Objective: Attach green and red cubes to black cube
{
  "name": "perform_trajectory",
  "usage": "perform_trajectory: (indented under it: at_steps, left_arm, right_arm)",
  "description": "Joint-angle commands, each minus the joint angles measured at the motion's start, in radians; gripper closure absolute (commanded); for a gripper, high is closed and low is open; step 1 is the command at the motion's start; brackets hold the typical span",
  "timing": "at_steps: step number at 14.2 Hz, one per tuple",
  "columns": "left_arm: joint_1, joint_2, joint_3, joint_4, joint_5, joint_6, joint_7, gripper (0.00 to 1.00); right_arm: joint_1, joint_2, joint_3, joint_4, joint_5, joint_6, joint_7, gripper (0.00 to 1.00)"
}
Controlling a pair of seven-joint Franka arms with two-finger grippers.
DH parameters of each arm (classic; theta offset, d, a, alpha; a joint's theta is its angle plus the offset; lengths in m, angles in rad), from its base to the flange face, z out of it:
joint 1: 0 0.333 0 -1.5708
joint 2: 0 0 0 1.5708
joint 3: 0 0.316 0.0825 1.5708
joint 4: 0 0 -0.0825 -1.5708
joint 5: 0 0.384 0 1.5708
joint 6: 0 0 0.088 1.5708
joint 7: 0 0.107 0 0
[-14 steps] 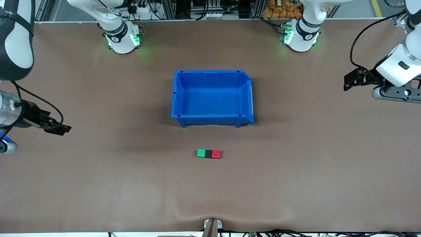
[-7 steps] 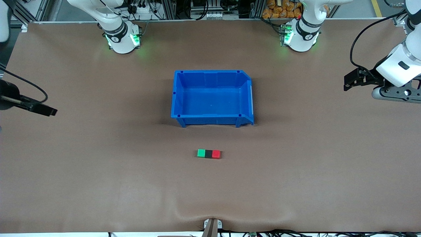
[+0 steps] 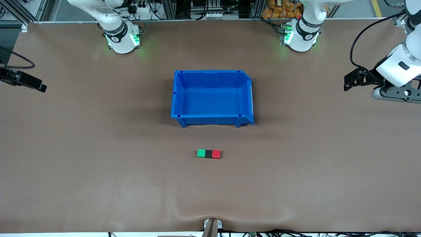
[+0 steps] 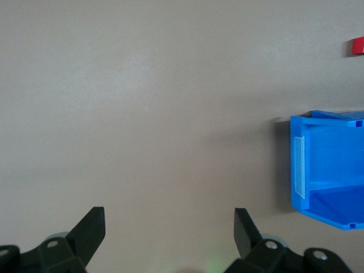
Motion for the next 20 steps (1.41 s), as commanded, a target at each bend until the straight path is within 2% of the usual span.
perform_trajectory:
  at_steps: [1, 4, 9, 11, 20]
  left_arm:
    - [0.010, -0.010, -0.005, -0.002, -0.013, -0.006, 0.018, 0.00]
    - [0.010, -0.008, -0.005, -0.002, -0.013, -0.006, 0.018, 0.00]
    - [0.010, -0.008, -0.005, -0.004, -0.015, -0.006, 0.018, 0.00]
    - [0.010, -0.010, -0.005, -0.004, -0.015, -0.006, 0.018, 0.00]
    - [0.011, -0.005, -0.003, -0.004, -0.015, -0.004, 0.018, 0.00]
  right_arm:
    - [-0.003, -0.102, 0.005, -0.106, -0.003, 0.018, -0.027, 0.00]
    - [-0.001, -0.177, 0.005, -0.157, -0.003, 0.013, -0.030, 0.00]
    - [-0.001, -0.253, -0.019, -0.227, -0.002, 0.019, -0.154, 0.00]
    - [-0.003, -0.254, -0.023, -0.227, -0.003, 0.019, -0.211, 0.00]
    - [0.008, -0.248, -0.024, -0.226, -0.011, 0.021, -0.214, 0.00]
